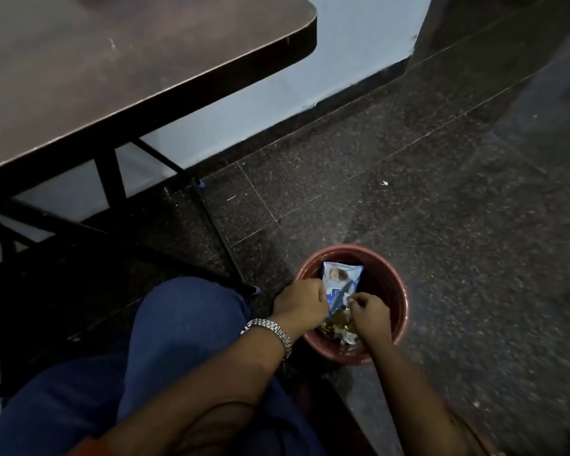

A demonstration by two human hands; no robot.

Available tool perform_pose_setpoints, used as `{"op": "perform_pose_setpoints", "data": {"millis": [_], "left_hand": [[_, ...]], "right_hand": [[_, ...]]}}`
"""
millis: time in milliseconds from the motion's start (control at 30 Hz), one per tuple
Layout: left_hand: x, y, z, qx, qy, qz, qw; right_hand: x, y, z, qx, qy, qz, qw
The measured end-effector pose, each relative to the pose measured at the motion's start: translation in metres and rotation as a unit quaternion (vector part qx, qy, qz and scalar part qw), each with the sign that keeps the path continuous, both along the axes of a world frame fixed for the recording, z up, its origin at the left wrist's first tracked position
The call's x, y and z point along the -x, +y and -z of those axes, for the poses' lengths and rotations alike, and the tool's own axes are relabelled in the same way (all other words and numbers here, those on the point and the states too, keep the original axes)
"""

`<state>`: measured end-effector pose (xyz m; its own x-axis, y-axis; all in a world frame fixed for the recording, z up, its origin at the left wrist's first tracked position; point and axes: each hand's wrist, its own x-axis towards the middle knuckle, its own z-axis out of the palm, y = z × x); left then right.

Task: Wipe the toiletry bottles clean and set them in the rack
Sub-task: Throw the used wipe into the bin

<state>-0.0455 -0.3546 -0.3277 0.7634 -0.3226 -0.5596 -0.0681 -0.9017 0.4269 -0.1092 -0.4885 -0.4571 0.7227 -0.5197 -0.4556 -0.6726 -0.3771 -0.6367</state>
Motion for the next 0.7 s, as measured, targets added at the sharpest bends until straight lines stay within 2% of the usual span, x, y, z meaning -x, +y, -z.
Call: {"op": "perform_pose_setpoints", "data": {"millis": [500, 700], "left_hand": [[0.003, 0.004, -0.003, -0.01, -0.05, 0.033, 0.998], [0.002, 0.001, -0.014, -0.001, -0.082, 0.038, 0.996]], "right_hand": [[0.003, 0.002, -0.017, 0.02, -0.016, -0.019, 0.999], [-0.01, 0.012, -0.041, 0.006, -0.064, -0.053, 0.996]]}}
